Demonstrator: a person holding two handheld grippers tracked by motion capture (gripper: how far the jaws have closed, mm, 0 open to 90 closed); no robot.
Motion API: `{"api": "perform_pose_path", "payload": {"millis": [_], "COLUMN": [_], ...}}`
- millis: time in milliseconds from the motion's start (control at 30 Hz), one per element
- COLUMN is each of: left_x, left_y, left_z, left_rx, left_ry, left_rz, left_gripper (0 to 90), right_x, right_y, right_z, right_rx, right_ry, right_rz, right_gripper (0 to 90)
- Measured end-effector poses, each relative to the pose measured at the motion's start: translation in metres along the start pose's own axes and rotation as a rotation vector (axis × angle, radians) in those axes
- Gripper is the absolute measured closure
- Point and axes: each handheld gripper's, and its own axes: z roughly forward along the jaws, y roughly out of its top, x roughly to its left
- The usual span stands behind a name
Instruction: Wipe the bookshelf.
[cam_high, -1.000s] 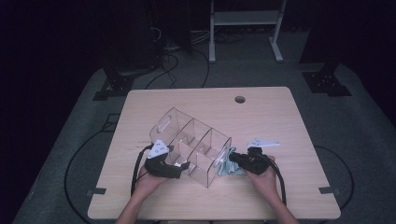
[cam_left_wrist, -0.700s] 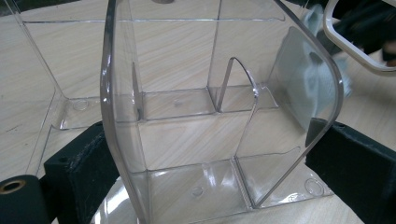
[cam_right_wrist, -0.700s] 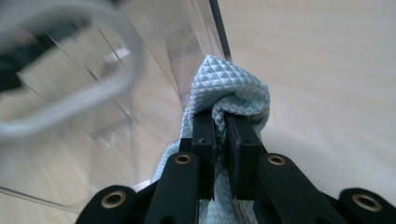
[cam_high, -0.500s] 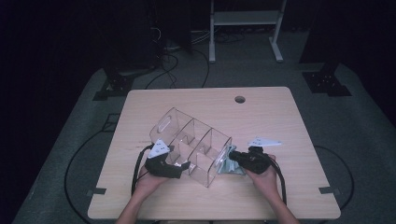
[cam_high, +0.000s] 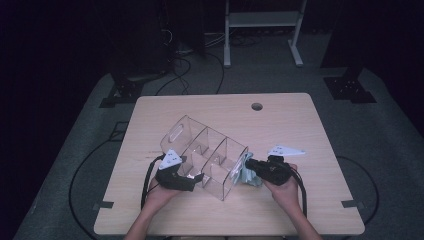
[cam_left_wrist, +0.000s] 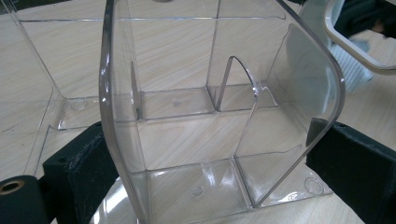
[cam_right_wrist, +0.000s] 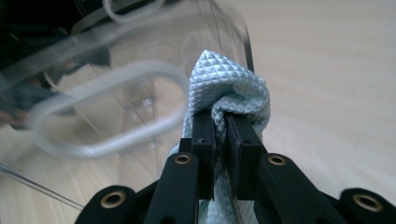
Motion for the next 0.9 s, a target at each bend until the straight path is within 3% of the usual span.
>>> {"api": "perform_pose_path", "payload": {"millis": [67,133,167,233,300,500,667,900], "left_x": [0.0,0.0,0.0,0.0,-0.001,0.0,-0.001,0.0], "left_y": [0.0,0.0,0.0,0.0,0.0,0.0,0.0,0.0], "left_z": [0.0,0.0,0.001,0.001,0.0,0.001,0.001,0.002], "left_rx": [-0.001,-0.001,-0.002,0.0,0.003,-0.001,0.002,0.0], "left_ry": [-0.001,-0.002,-0.002,0.0,0.002,-0.002,0.002,-0.005], "left_rz": [0.0,-0.001,-0.003,-0.004,-0.002,-0.004,-0.003,-0.005], "left_gripper": [4.4,4.4,4.3,4.4,4.3,4.2,4.2,4.0], "right_x": [0.004,0.004,0.002,-0.005,-0.008,0.0,-0.007,0.003], "right_y": [0.006,0.007,0.005,-0.007,-0.007,0.008,-0.005,0.01], "right_z": [-0.007,-0.008,-0.006,0.007,0.009,-0.007,0.006,-0.008], "right_rx": [-0.037,-0.038,-0.029,0.039,0.042,-0.038,0.028,-0.04], "right_ry": [0.0,0.005,0.003,-0.004,0.0,0.006,-0.004,-0.003], "right_rz": [-0.017,-0.017,-0.013,0.004,0.014,0.0,0.017,-0.022], "right_gripper": [81.9,81.9,81.9,81.9,81.8,81.8,81.7,81.7]}}
